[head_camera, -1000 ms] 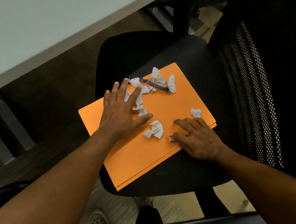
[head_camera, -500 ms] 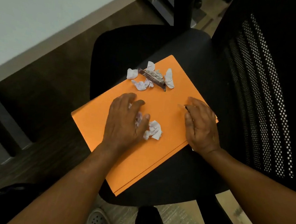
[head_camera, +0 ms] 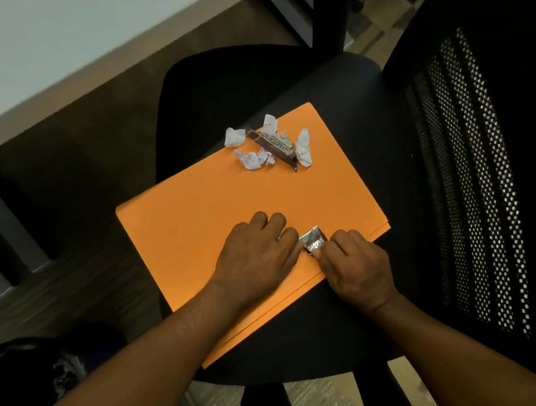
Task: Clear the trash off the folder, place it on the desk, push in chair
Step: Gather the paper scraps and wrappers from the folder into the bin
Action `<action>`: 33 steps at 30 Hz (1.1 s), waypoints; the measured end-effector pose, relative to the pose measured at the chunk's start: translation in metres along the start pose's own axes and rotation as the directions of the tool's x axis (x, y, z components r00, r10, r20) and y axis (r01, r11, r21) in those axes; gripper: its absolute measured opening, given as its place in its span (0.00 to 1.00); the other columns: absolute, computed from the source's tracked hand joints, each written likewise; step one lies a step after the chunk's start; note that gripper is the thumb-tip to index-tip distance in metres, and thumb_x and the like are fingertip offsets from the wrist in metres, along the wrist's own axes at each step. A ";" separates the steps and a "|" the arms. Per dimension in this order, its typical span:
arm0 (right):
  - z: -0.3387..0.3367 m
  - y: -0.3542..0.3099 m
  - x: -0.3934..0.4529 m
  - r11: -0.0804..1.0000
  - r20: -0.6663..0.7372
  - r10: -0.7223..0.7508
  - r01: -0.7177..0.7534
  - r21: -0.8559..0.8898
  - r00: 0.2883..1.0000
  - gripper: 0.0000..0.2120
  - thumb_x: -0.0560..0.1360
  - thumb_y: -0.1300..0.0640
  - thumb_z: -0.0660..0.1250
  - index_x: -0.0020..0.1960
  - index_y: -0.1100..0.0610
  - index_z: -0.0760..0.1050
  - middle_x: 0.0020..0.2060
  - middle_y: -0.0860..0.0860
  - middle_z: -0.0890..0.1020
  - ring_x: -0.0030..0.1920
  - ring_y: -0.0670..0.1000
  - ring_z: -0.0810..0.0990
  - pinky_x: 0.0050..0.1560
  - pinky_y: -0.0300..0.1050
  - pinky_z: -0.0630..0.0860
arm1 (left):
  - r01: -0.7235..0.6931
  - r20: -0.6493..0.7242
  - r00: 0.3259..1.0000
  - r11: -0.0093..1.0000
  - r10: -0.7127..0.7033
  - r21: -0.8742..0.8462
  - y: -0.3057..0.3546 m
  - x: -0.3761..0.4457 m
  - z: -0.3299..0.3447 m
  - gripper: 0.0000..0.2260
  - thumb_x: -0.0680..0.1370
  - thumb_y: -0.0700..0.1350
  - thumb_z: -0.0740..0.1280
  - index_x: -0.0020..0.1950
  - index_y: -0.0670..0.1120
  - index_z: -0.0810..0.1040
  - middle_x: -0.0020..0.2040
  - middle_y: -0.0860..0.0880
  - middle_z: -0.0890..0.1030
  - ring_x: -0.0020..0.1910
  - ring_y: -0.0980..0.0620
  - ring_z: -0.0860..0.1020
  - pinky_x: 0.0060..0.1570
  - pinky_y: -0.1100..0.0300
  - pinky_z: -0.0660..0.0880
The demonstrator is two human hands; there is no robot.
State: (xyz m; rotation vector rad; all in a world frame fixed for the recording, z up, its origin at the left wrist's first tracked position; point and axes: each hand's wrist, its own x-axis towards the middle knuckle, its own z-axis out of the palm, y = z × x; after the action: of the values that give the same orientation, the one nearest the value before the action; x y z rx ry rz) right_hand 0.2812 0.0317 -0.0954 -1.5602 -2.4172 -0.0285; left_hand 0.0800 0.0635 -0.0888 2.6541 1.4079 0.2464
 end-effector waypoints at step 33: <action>-0.017 -0.273 0.126 0.741 -0.230 -0.154 0.266 0.616 0.961 0.20 0.82 0.53 0.57 0.34 0.61 0.70 0.28 0.50 0.67 0.28 0.46 0.60 0.29 0.37 0.56 | 0.691 -0.392 0.516 0.641 -0.761 -0.335 -0.108 -0.225 -0.098 0.17 0.81 0.44 0.61 0.32 0.43 0.71 0.28 0.50 0.70 0.26 0.53 0.66 0.27 0.61 0.59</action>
State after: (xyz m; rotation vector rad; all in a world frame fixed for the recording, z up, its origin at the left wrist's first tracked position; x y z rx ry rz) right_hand -0.0096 0.0261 -0.0158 -0.9209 -2.1190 0.5540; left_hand -0.1517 -0.0593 -0.0323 1.6733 2.4157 0.9360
